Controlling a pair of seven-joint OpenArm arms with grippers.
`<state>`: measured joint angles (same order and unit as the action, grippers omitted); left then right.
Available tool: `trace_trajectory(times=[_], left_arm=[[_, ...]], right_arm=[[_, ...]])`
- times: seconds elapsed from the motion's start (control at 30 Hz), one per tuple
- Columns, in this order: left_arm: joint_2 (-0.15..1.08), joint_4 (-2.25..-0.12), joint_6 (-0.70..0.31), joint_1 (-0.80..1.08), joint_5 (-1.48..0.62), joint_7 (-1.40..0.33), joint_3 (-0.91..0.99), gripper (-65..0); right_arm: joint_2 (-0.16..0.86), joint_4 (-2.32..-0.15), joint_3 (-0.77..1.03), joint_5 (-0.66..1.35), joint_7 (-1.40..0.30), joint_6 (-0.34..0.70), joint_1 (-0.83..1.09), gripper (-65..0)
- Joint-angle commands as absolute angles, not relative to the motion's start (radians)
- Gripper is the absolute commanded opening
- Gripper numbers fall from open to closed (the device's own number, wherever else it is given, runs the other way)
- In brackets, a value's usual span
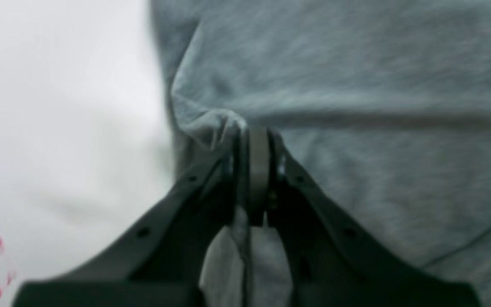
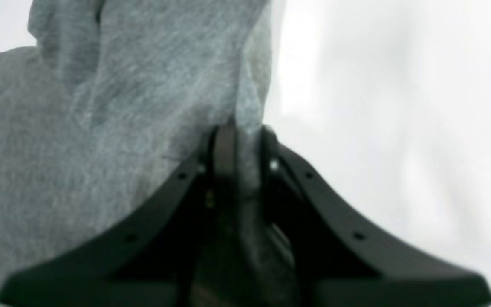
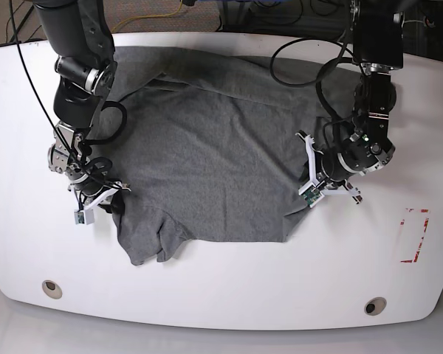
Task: Layout the t-shirt on the table in an organized manner, then fold the t-shirt properly
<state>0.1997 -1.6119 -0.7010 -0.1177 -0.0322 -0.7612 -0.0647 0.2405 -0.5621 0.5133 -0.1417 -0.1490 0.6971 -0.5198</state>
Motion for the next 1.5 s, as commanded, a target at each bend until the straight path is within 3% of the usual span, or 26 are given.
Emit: trace_trajectory(times=[0.0, 0.13, 0.37, 0.47, 0.83, 1.1, 1.47], left_arm=[[0.208, -1.635, -0.698, -0.136, -0.039, -0.742, -0.054, -63.5], [0.214, -1.635, -0.698, -0.134, -0.039, -0.742, -0.050, -52.8], [0.232, -1.635, -0.698, -0.136, -0.045, -0.742, -0.033, -22.4], [0.228, -1.635, -0.698, -0.139, -0.047, -0.742, 0.010, -16.4], [0.191, -1.598, -0.698, -0.203, -0.162, -0.742, 0.200, -17.8], [0.147, -1.411, -0.693, -0.295, -0.182, -0.742, 0.360, -17.9], [0.148, -1.124, -0.679, -0.374, -0.185, -0.736, 0.383, -17.9]], right_arm=[[0.246, -0.572, 0.512, -0.153, -0.168, 0.698, -0.539, -56.1], [0.246, -0.572, 0.512, -0.153, -0.168, 0.698, -0.539, -56.1], [0.246, -0.572, 0.512, -0.153, -0.168, 0.698, -0.539, -56.1], [0.246, -0.572, 0.512, -0.153, -0.168, 0.698, -0.539, -56.1], [0.246, -0.572, 0.512, -0.153, -0.168, 0.698, -0.538, -56.1], [0.246, -0.572, 0.512, -0.153, -0.168, 0.698, -0.538, -56.1], [0.246, -0.570, 0.512, -0.153, -0.168, 0.698, -0.538, -56.1]])
